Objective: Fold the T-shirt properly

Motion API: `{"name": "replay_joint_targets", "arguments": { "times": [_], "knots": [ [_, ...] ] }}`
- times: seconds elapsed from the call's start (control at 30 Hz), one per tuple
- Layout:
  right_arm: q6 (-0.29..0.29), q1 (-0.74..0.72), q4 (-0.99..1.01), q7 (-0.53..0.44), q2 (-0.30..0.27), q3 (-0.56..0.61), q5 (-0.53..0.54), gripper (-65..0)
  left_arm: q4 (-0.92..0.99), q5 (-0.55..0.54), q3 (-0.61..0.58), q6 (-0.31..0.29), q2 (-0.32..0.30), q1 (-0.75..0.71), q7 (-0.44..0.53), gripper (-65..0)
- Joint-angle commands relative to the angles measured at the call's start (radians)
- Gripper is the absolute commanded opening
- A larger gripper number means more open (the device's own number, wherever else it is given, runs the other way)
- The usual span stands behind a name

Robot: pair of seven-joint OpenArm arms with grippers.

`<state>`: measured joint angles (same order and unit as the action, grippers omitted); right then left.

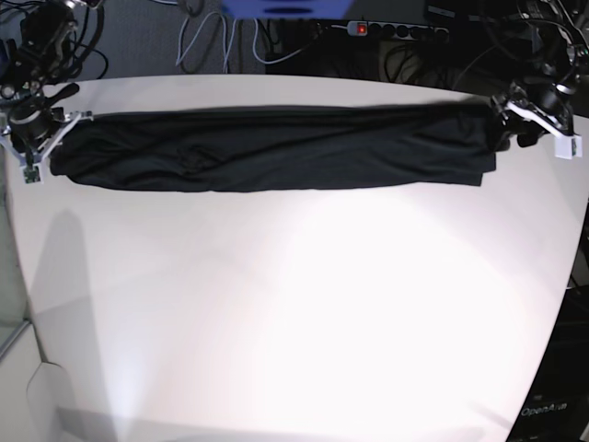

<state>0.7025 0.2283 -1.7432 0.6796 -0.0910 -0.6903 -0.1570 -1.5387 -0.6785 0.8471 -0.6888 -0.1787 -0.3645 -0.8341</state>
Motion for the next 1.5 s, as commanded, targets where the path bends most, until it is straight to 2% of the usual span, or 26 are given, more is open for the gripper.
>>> {"name": "replay_joint_targets", "arguments": {
  "times": [0.0, 0.13, 0.3, 0.5, 0.63, 0.83, 1.03, 1.1, 1.3, 1.47],
  "knots": [
    [-0.004, 0.001, -0.018, -0.021, -0.014, -0.004, 0.009, -49.8, -0.012, -0.016, 0.004, -0.009, -0.003, 0.005, 0.023, -21.2],
    [-0.004, 0.004, -0.018, -0.021, -0.014, -0.007, 0.009, -48.4, 0.04, -0.013, 0.001, -0.009, 0.015, 0.028, 0.023, -21.2],
    [-0.004, 0.004, -0.019, -0.021, -0.014, -0.009, 0.009, -48.4, 0.123, -0.013, -0.036, -0.009, 0.009, 0.032, 0.028, -21.3],
    [-0.004, 0.004, -0.019, -0.021, -0.014, -0.009, 0.009, -48.4, 0.136, -0.002, -0.042, -0.009, 0.014, 0.054, 0.023, -21.4],
    [-0.004, 0.003, -0.019, -0.021, -0.014, -0.009, 0.009, -48.4, 0.134, 0.052, -0.104, -0.009, 0.02, 0.055, 0.023, -21.4],
    [-0.004, -0.004, -0.019, -0.021, -0.014, -0.009, 0.009, -48.4, 0.134, 0.055, -0.167, -0.009, 0.023, 0.045, 0.022, -21.5],
    [-0.004, -0.005, -0.019, -0.021, -0.014, -0.009, 0.009, -48.4, 0.134, 0.056, -0.159, -0.009, 0.011, 0.045, -0.055, -22.5],
    [-0.004, -0.005, -0.019, -0.021, -0.013, -0.007, 0.009, -48.4, 0.126, 0.056, -0.159, -0.009, 0.011, 0.045, -0.058, -30.3],
    [-0.004, -0.005, -0.019, -0.021, -0.011, -0.007, 0.009, -48.4, 0.123, 0.056, -0.159, -0.009, 0.009, 0.049, -0.058, -65.0],
    [-0.004, -0.005, -0.019, -0.021, -0.011, -0.007, 0.009, -48.4, 0.12, 0.047, -0.157, -0.009, -0.002, 0.054, -0.058, -65.0]
  ]
}}
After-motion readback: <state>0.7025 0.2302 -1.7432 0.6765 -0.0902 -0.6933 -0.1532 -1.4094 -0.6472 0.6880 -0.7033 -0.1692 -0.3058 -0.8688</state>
